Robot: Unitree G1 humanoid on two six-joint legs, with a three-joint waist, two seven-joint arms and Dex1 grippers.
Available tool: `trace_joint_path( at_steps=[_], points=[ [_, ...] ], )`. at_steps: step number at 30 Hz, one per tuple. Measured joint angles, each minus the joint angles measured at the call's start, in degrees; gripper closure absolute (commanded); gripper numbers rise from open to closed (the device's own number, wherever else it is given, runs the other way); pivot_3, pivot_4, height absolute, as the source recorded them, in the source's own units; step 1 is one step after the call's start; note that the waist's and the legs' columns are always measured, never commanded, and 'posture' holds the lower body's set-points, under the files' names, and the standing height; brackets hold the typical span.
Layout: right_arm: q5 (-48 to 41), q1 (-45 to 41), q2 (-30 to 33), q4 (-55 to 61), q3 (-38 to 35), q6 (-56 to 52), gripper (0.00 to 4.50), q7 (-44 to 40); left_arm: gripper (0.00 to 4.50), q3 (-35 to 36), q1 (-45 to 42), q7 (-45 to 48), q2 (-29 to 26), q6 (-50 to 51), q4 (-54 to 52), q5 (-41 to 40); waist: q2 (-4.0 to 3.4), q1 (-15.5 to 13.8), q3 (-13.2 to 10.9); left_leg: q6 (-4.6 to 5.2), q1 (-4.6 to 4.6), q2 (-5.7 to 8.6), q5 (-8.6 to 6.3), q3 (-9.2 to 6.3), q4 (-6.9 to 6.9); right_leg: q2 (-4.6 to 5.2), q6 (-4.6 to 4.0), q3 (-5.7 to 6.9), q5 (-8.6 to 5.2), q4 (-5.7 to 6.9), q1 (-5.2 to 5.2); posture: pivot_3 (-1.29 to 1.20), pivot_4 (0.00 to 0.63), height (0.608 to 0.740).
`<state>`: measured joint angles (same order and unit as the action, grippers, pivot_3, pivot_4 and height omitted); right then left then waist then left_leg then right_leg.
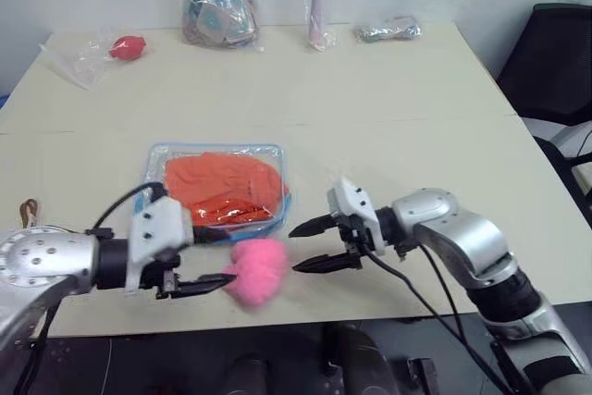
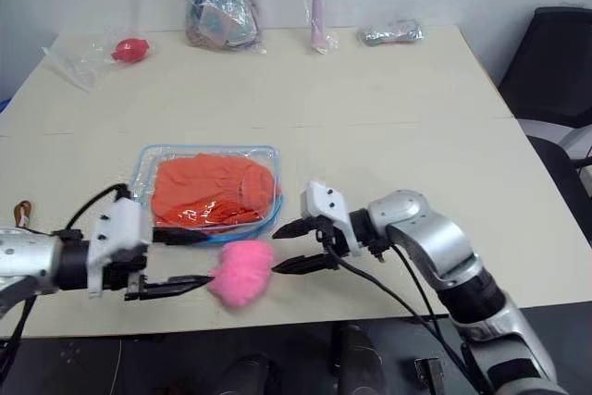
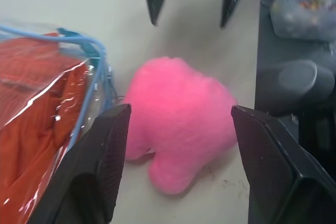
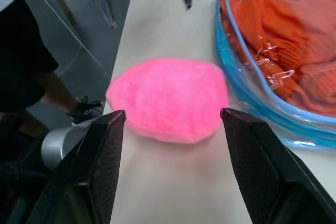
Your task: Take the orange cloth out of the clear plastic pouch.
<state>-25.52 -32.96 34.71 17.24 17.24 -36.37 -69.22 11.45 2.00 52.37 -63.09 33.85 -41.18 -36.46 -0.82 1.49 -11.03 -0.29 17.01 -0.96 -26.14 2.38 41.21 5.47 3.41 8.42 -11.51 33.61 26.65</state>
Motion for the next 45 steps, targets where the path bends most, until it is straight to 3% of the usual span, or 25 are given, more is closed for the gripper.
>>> trace_joint_path(
  at_steps=[5, 12, 15, 17, 24, 34, 38, 43, 45],
  points=[
    [8.7, -5.4, 0.2, -8.7, 0.1, 13.1, 1.52, 1.3, 1.27, -10.0, -4.1, 2.4, 1.9, -7.6, 4.3, 9.7, 0.0, 0.2, 0.0, 0.01, -0.03, -0.03, 0.0, 0.09, -0.02, -0.03, 0.0, -0.02, 0.0, 0.03, 0.01, 0.0, 0.15, 0.74],
    [14.3, -9.5, -3.4, -18.0, 0.2, 22.7, 1.52, 3.0, 1.27, -17.7, -5.7, 3.3, 5.1, -16.3, 8.8, 19.9, 0.0, -0.1, 0.0, 0.05, 0.0, -0.02, 0.03, 0.04, 0.04, 0.03, 0.0, 0.04, 0.0, 0.03, 0.02, 0.0, 0.15, 0.74],
    [16.0, -9.6, -4.2, -18.9, 0.6, 25.7, 1.49, 3.0, 1.82, -18.5, -5.7, 3.5, 7.1, -18.3, 10.6, 21.0, -0.01, -0.1, 0.0, 0.07, 0.01, -0.01, 0.03, 0.04, 0.06, 0.07, 0.02, 0.03, 0.02, 0.05, 0.0, 0.0, 0.15, 0.74],
    [17.4, -9.5, -4.5, -19.1, 1.0, 28.1, 1.49, 3.1, 2.43, -18.2, -5.2, 3.8, 7.3, -19.2, 11.0, 21.0, -0.01, -0.1, 0.0, 0.07, -0.01, -0.02, 0.03, 0.05, 0.05, 0.07, 0.02, 0.03, 0.01, 0.05, 0.0, 0.0, 0.15, 0.74],
    [21.8, -7.8, -7.2, -20.0, 4.0, 35.4, 1.49, 4.2, 4.42, -9.6, 1.3, 5.4, 6.7, -18.0, 10.3, 17.1, -0.02, 0.1, 0.0, 0.07, -0.01, -0.1, 0.03, 0.02, 0.05, 0.07, 0.0, 0.14, 0.0, 0.05, 0.01, 0.0, 0.15, 0.74],
    [28.0, -7.7, -11.8, -28.5, 7.7, 48.1, 1.49, 6.5, 4.46, 0.6, 8.0, 5.7, 5.5, -10.9, 6.7, 14.1, -0.02, 0.1, 0.0, 0.07, -0.01, -0.09, 0.03, -0.07, 0.06, 0.09, -0.01, 0.19, -0.01, 0.03, 0.01, 0.0, 0.15, 0.74],
    [29.9, -8.8, -13.2, -32.4, 8.6, 51.9, 2.38, 6.9, 4.5, 2.1, 8.5, 5.9, 5.5, -10.2, 5.6, 14.0, -0.02, 0.1, 0.0, 0.06, -0.02, -0.09, 0.03, -0.13, 0.08, 0.1, -0.03, 0.22, -0.01, 0.03, 0.01, 0.0, 0.15, 0.74],
    [30.0, -8.8, -15.7, -32.7, 9.1, 52.6, 2.38, 7.4, 4.5, 2.0, 7.5, 5.2, 5.6, -9.0, 5.3, 14.0, -0.02, 0.2, 0.0, 0.06, -0.02, -0.11, 0.03, -0.13, 0.07, 0.1, -0.05, 0.25, -0.03, 0.04, 0.01, 0.0, 0.15, 0.74],
    [30.3, -8.8, -16.4, -32.7, 9.2, 52.6, 2.74, 7.9, 4.5, 1.8, 7.4, 4.9, 5.7, -8.6, 5.0, 14.0, -0.02, 0.1, 0.0, 0.06, -0.02, -0.11, 0.03, -0.15, 0.08, 0.1, -0.05, 0.25, -0.03, 0.03, 0.01, 0.0, 0.15, 0.74]
  ],
)
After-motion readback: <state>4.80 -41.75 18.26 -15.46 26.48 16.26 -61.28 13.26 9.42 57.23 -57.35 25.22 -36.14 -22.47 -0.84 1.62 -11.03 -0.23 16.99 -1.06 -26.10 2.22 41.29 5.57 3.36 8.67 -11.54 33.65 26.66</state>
